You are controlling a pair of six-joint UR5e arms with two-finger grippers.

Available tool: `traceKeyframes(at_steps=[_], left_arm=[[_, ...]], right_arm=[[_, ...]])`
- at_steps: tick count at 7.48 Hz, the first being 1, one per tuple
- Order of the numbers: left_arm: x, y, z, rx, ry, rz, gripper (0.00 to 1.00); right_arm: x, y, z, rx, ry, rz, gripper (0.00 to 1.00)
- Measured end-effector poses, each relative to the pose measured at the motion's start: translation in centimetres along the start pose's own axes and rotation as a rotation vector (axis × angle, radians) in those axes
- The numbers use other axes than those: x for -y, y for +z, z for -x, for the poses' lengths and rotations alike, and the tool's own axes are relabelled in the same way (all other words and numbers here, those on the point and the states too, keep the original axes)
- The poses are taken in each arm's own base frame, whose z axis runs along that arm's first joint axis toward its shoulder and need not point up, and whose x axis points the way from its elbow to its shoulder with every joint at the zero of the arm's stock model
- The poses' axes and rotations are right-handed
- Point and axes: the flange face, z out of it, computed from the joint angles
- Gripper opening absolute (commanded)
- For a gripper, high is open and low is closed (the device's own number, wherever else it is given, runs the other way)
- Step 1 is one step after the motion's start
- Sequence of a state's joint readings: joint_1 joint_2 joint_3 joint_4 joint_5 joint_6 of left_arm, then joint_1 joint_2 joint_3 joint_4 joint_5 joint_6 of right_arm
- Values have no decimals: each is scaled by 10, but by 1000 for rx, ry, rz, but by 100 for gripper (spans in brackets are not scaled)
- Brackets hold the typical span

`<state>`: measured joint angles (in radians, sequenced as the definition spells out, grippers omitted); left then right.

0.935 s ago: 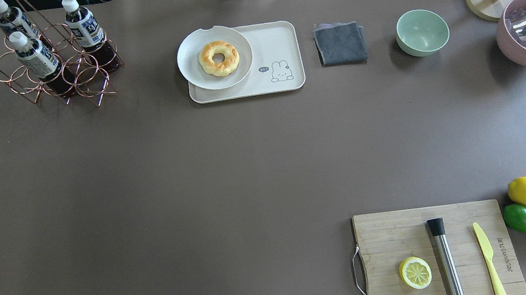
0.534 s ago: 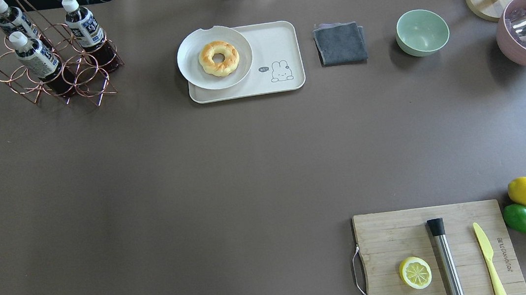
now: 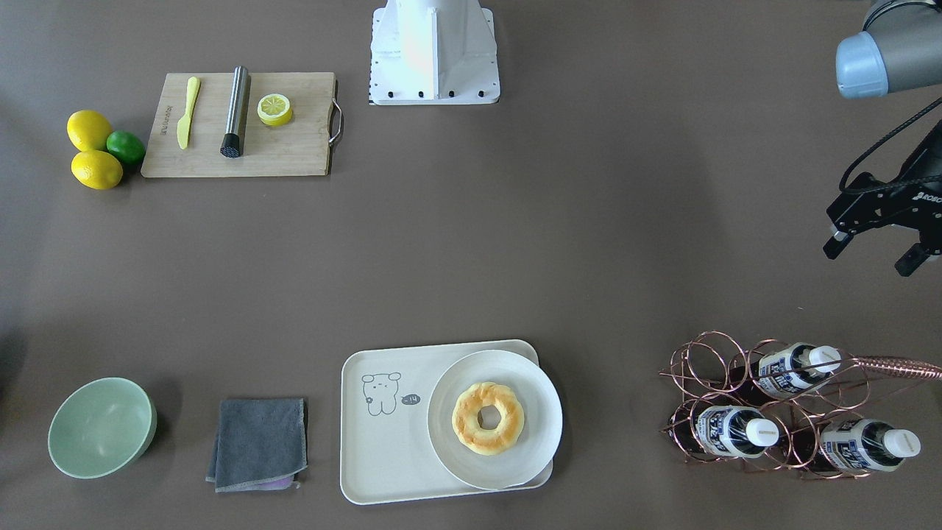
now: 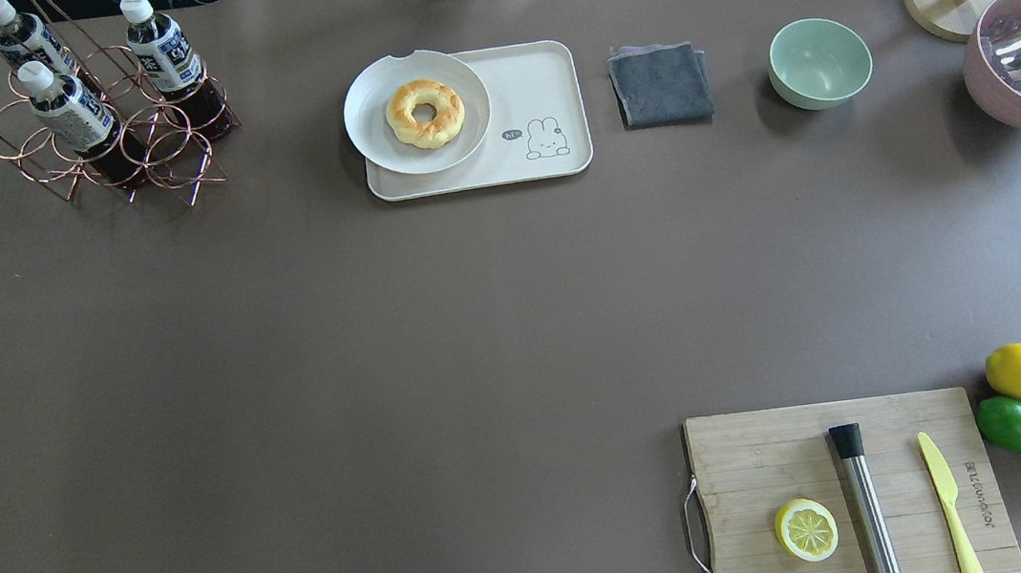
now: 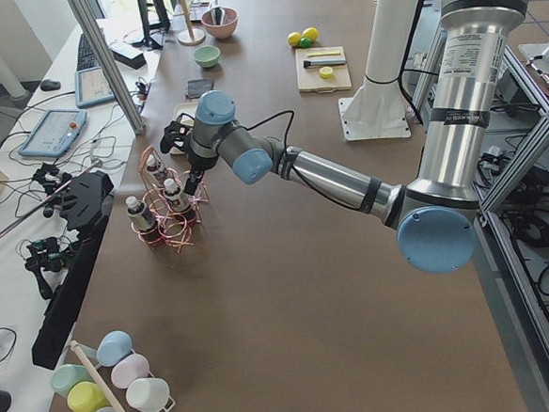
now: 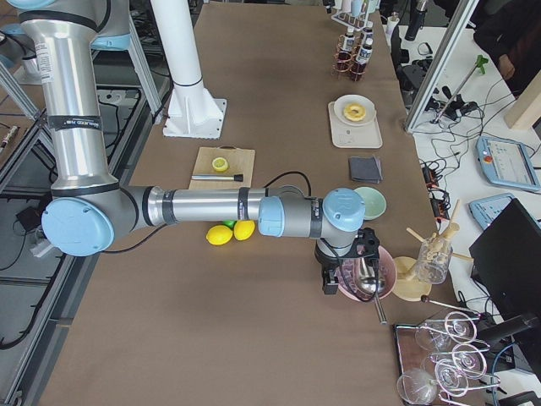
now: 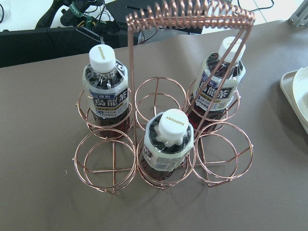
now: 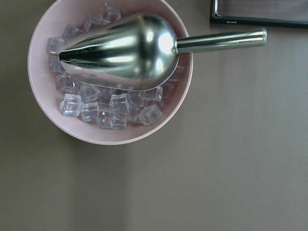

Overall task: Place tea on tray
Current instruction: 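Reach the left gripper to the copper rack and grasp a tea bottle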

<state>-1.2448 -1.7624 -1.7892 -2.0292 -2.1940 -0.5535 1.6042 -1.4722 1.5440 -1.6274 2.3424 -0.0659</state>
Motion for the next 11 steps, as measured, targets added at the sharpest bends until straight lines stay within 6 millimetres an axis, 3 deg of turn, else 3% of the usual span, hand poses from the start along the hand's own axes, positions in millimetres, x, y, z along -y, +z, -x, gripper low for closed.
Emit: traceKeyframes(at_steps=[3, 4, 7, 9, 11], left_arm=[[0, 48, -47, 60, 81, -22, 99], [5, 55, -53, 58, 97, -31, 99], [36, 70, -45, 77, 110, -40, 98], [44, 72, -33, 95, 105, -37, 97], [58, 72, -17, 112, 58, -39, 88]], right_arm=[[0, 0, -2, 0, 2, 0, 100], [0, 0, -2, 0, 2, 0, 100], [2, -1, 0, 0, -1, -2, 100], [4, -2, 2, -1, -5, -5, 100], [6, -4, 4, -1, -9, -10, 100]])
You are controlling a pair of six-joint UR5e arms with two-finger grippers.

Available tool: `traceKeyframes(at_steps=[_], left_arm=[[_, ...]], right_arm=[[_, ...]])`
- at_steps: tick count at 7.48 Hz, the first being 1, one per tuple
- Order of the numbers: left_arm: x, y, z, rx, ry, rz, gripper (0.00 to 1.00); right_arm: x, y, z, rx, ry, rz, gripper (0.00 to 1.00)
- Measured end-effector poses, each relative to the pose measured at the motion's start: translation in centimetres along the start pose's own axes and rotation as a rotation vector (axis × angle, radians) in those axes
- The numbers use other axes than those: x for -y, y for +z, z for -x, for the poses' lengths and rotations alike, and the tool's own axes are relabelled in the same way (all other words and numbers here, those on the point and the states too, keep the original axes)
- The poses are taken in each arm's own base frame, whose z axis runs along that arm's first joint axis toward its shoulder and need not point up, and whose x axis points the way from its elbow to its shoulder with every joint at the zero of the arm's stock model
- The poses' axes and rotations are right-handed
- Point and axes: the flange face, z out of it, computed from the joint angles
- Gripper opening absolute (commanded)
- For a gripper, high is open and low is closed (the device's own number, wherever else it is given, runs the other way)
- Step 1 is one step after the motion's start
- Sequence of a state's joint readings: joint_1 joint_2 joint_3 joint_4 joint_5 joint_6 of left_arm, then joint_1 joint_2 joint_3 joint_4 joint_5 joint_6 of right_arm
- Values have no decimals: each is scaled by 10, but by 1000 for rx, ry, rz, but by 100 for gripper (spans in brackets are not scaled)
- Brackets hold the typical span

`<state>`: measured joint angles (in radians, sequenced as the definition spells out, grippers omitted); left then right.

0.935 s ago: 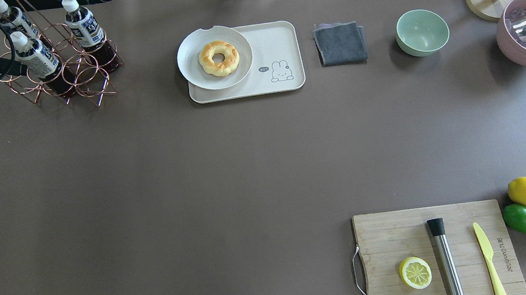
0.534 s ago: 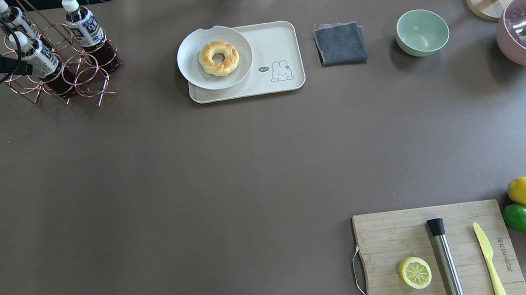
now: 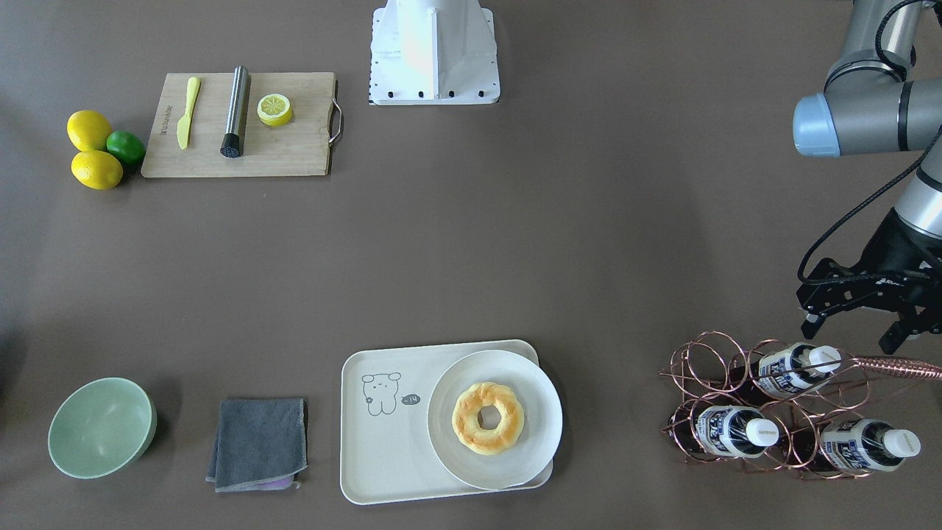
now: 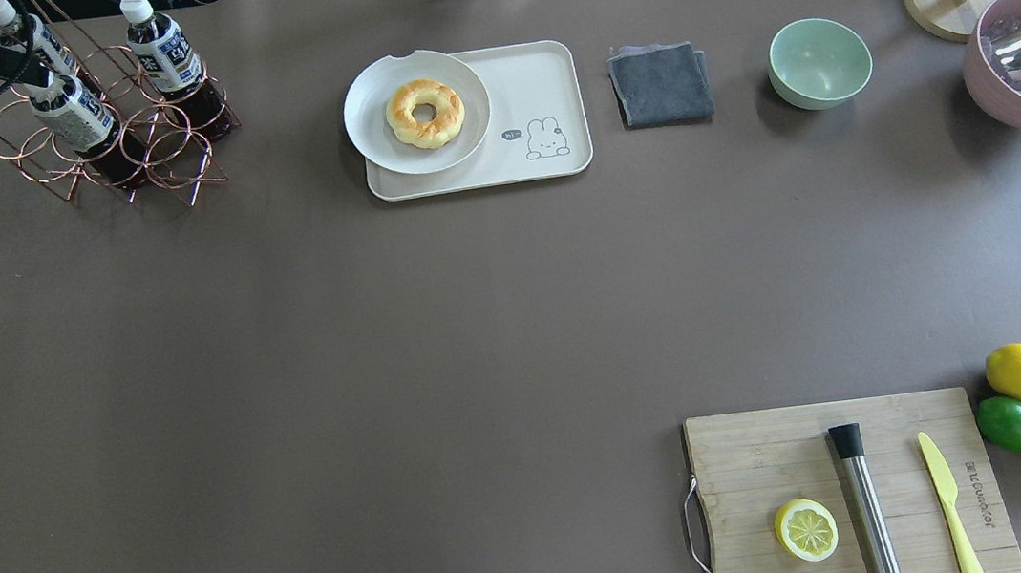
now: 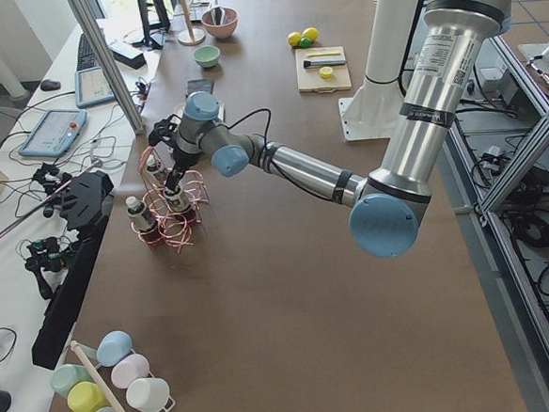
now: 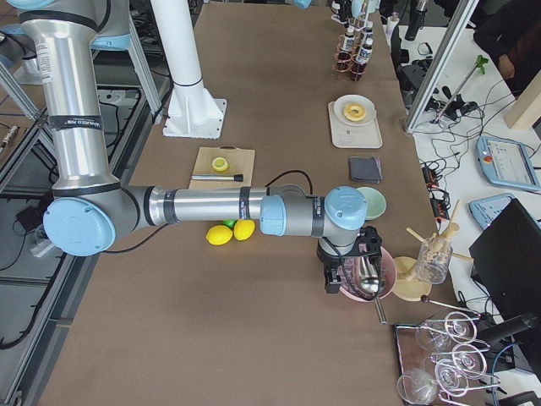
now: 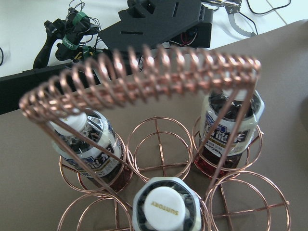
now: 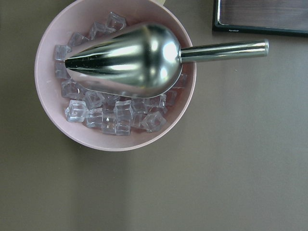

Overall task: Place tea on tray
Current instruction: 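Reach the left gripper to the copper rack and grasp a tea bottle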

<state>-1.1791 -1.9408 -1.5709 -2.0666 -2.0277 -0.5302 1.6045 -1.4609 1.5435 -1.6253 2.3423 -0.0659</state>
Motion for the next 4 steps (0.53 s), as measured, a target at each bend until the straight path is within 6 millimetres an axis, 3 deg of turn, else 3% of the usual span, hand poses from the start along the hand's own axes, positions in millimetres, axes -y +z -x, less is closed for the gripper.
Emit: traceKeyframes(at_steps=[4], left_arm=[[10, 4, 2, 4, -54, 1, 88]], right_arm=[[2, -1, 2, -2, -4, -3, 100]])
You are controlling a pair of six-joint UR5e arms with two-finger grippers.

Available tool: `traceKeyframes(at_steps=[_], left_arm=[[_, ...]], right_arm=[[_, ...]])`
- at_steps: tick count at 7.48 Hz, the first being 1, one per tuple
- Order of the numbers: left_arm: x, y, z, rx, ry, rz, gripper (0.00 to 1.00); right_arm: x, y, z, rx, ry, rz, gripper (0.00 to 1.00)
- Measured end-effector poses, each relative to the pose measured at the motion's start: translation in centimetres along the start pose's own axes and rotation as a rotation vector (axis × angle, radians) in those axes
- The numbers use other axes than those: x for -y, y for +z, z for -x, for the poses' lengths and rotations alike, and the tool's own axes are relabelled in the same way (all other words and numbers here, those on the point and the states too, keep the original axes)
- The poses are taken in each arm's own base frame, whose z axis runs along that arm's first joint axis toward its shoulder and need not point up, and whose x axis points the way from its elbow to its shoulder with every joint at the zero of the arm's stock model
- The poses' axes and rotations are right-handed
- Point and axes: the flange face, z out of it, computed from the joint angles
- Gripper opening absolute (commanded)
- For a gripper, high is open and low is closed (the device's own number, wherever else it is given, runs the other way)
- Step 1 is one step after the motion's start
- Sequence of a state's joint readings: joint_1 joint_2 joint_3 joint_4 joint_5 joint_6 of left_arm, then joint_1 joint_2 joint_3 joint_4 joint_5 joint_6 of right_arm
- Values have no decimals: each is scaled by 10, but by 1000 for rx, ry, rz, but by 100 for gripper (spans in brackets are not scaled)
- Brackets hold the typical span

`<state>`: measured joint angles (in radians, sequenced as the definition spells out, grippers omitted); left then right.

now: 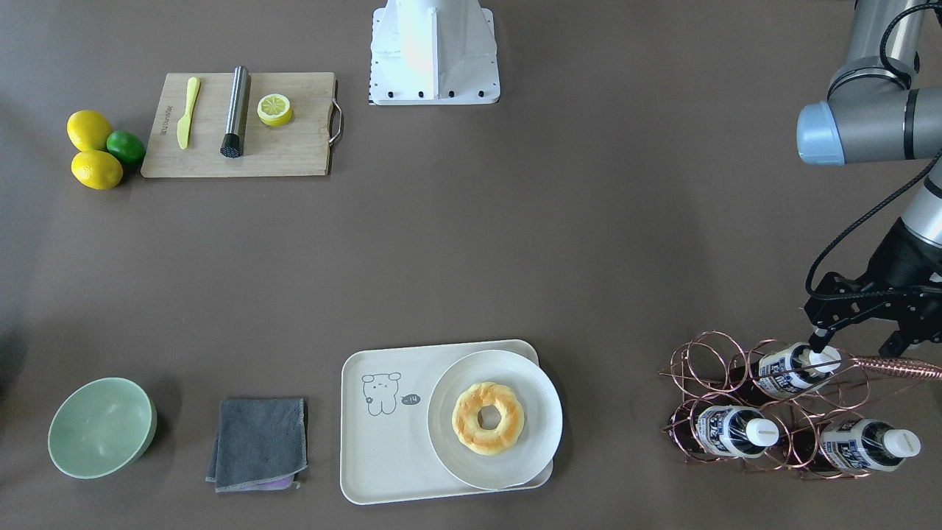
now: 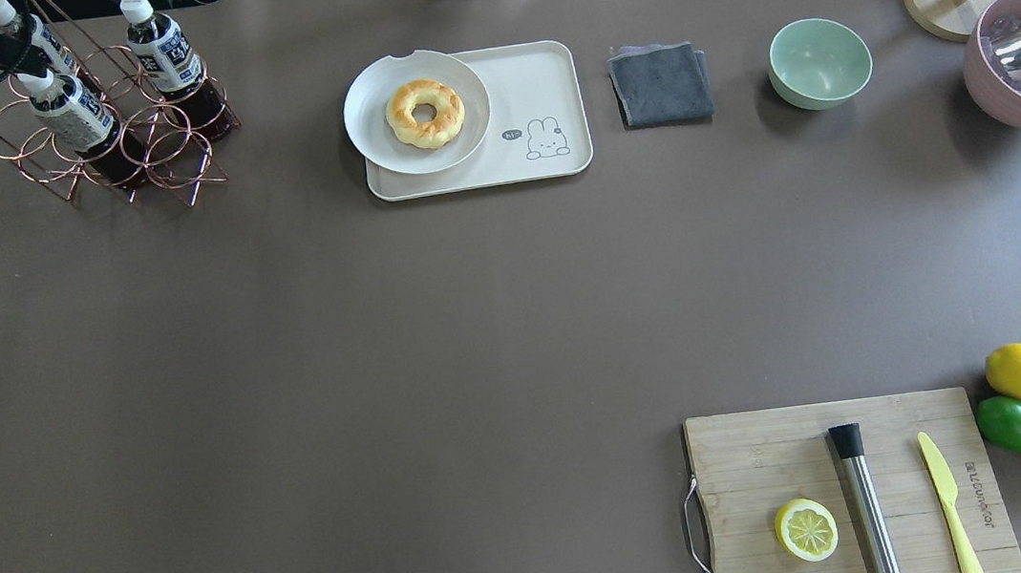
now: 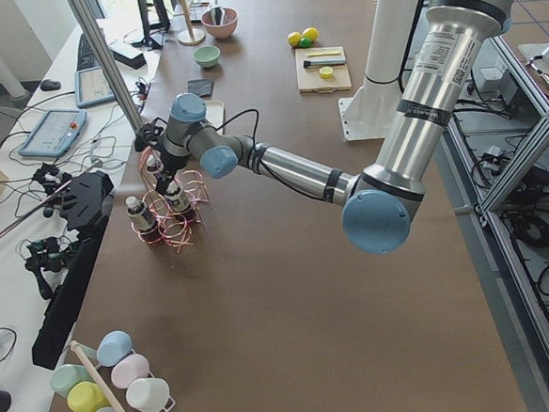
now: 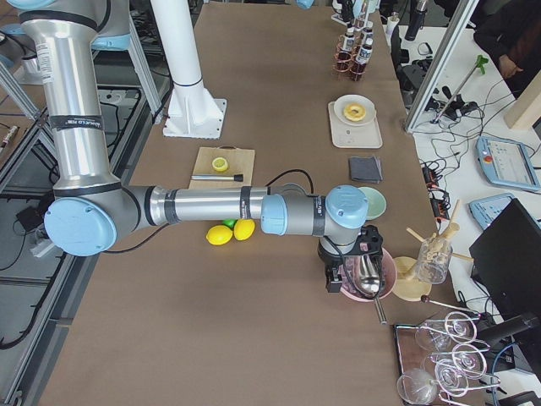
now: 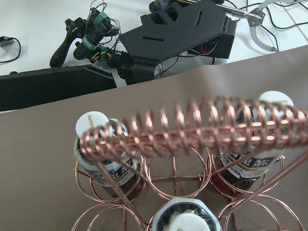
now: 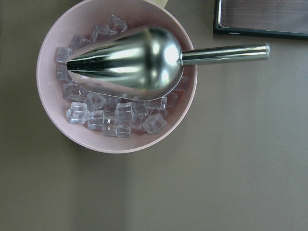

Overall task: Place tea on tray
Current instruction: 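Reach the left gripper to the copper rack and grasp a tea bottle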

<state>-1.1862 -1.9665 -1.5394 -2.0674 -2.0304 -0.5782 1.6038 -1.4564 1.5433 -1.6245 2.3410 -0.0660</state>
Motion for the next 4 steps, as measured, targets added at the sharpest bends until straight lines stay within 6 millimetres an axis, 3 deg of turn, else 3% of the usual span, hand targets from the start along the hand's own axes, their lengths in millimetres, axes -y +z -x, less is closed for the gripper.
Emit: traceKeyframes(at_steps=[2, 4], left_arm=[[2, 6, -5, -3, -12, 6, 81], [2, 15, -14, -9, -6, 17, 63]], right_arm=[[0, 0, 0, 0, 0, -1, 100], [0, 0, 0, 0, 1, 0, 100]])
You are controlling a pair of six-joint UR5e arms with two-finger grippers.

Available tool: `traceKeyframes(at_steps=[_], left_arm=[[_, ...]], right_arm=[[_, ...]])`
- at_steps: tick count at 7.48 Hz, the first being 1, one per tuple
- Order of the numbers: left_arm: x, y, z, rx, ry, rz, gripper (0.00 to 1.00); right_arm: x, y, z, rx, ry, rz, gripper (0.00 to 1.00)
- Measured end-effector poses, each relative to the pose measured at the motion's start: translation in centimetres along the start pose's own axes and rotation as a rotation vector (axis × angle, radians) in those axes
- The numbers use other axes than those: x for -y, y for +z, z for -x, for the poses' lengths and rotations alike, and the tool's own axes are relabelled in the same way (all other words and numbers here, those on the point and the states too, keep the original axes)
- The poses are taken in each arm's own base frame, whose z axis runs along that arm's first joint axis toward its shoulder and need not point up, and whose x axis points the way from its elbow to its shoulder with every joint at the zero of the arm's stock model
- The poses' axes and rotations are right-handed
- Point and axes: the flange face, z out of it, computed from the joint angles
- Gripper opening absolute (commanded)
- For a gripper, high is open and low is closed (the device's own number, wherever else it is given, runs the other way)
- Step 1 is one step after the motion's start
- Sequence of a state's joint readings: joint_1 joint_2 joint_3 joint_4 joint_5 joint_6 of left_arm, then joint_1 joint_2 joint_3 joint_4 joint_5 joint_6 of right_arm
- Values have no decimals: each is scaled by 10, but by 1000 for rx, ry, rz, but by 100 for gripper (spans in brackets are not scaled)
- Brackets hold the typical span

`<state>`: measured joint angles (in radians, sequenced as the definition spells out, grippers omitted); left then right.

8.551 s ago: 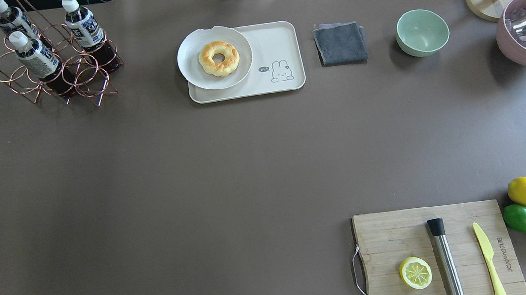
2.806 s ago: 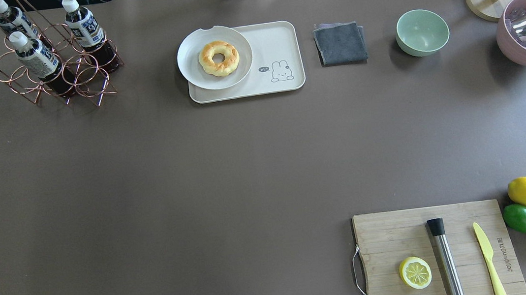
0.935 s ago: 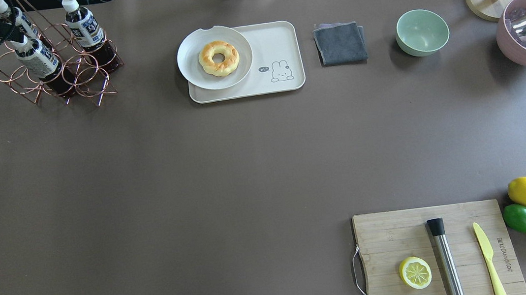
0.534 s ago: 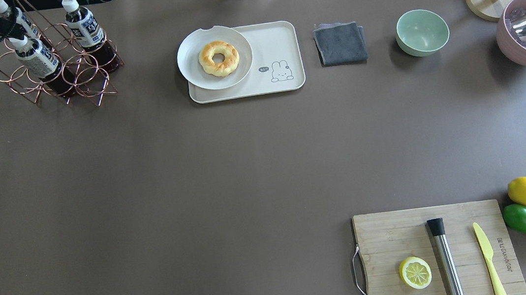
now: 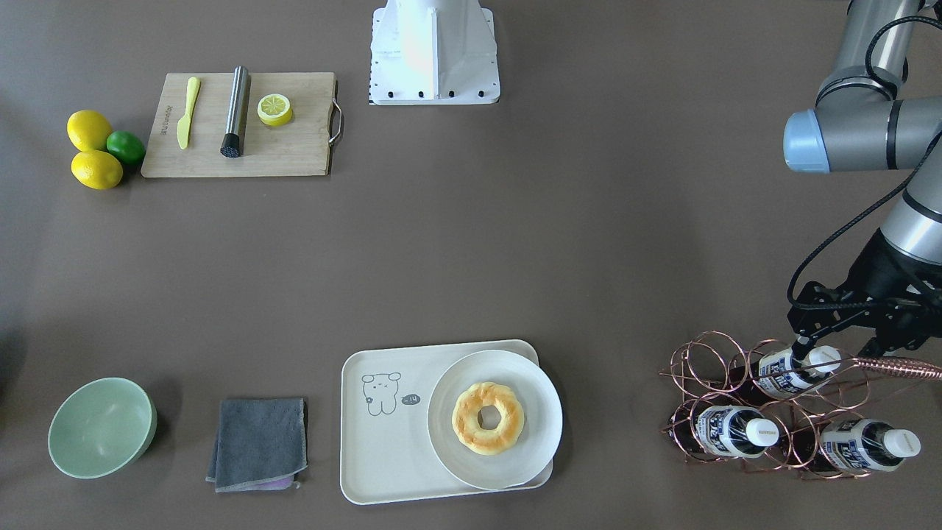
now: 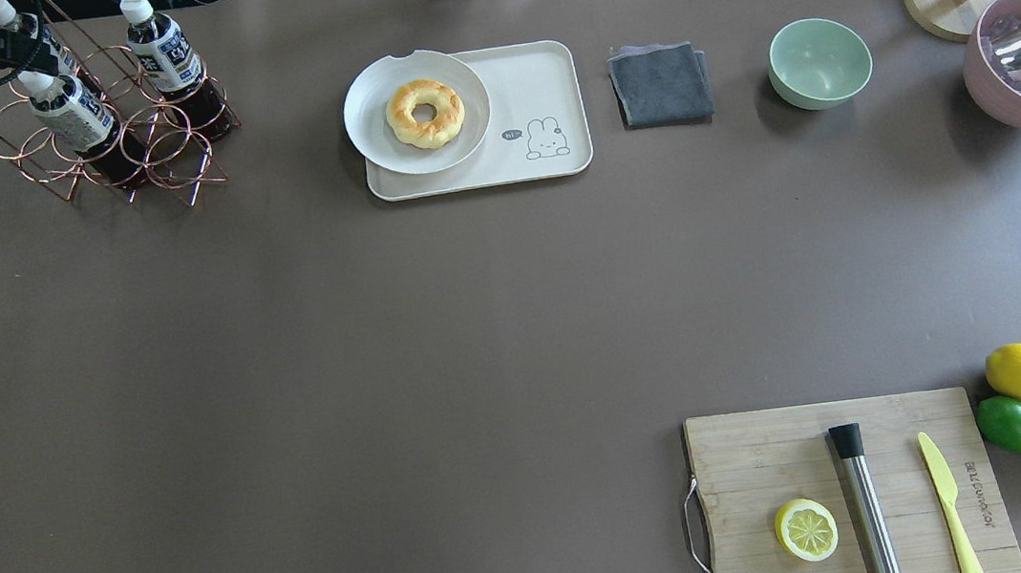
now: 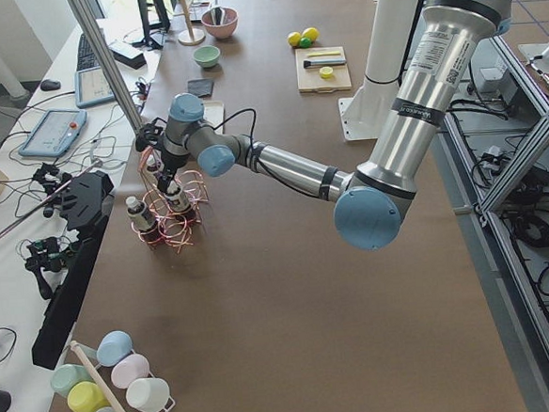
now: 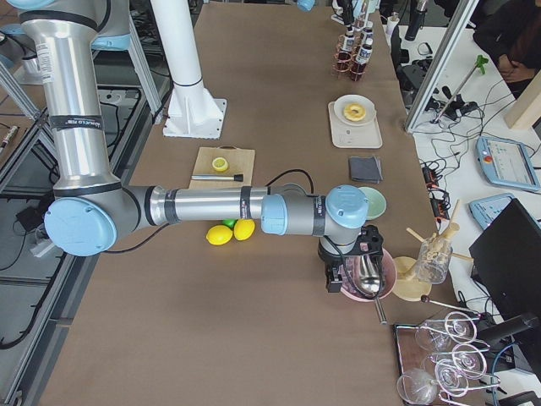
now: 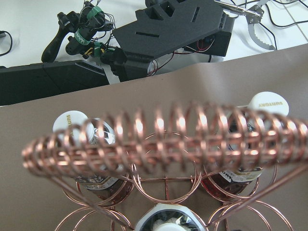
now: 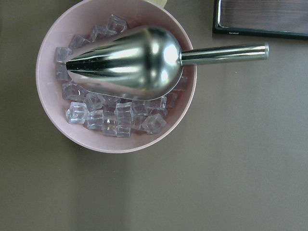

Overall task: Place tea on tray
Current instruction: 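Reach the left gripper to the copper rack and grasp a tea bottle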

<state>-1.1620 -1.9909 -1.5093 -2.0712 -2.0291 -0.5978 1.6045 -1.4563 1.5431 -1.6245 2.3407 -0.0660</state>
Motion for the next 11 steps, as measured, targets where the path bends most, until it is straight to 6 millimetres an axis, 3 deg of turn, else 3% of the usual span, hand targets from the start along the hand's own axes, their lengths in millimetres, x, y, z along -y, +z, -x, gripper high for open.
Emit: traceKeyframes(at_steps=[6, 7, 8, 9, 11], left_arm=[[-2, 2, -2, -8, 10, -2, 63], [-3, 4, -1, -6, 9, -1, 56], [-3, 6, 1, -4, 7, 2, 31], [-4, 7, 2, -2, 6, 3, 0], [-4, 6, 2, -7, 1, -3, 0]], right_arm=[[-2, 2, -2, 0, 4, 4, 100], [-2, 2, -2, 0, 4, 4, 100], [-2, 2, -2, -1, 3, 3, 100], [-1, 1, -1, 0, 2, 3, 100], [-1, 1, -1, 0, 0, 1, 100]])
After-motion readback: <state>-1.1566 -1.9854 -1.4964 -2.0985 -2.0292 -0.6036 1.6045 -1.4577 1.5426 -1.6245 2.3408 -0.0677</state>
